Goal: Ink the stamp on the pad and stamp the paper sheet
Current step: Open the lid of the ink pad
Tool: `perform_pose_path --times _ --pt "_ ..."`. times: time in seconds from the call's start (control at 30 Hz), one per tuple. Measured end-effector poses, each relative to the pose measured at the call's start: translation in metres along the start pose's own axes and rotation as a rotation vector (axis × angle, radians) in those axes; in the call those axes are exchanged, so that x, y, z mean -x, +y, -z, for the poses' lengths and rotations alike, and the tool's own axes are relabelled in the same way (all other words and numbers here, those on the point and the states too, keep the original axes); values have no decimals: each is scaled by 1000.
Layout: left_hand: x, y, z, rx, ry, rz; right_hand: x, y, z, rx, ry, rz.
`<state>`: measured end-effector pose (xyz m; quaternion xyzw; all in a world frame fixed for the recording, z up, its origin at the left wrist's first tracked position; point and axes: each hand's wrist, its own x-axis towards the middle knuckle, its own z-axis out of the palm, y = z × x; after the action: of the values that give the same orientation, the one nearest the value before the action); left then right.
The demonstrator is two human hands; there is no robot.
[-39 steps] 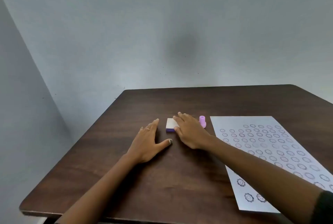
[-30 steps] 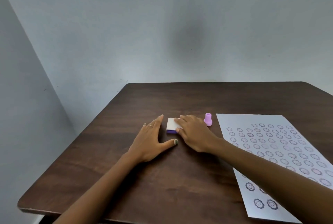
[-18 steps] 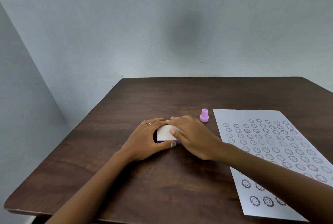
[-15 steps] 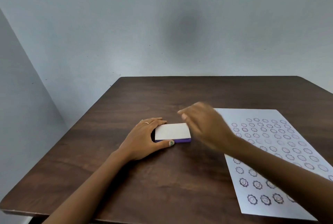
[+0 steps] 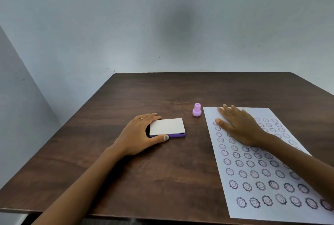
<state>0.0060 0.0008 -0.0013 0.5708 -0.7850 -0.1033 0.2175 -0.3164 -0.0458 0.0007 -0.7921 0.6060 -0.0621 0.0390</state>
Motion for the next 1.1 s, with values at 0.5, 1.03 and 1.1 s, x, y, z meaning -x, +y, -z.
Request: perform_pose_path --times 0.5,1.03,1.1 --pt "2 -1 0 9 -7 -8 49 -28 -9 -57 35 22" --pt "4 -5 2 79 -12 -2 9 -111 18 -204 -68 454" --pt "3 -5 3 78 -10 -4 4 -111 24 -203 -107 456"
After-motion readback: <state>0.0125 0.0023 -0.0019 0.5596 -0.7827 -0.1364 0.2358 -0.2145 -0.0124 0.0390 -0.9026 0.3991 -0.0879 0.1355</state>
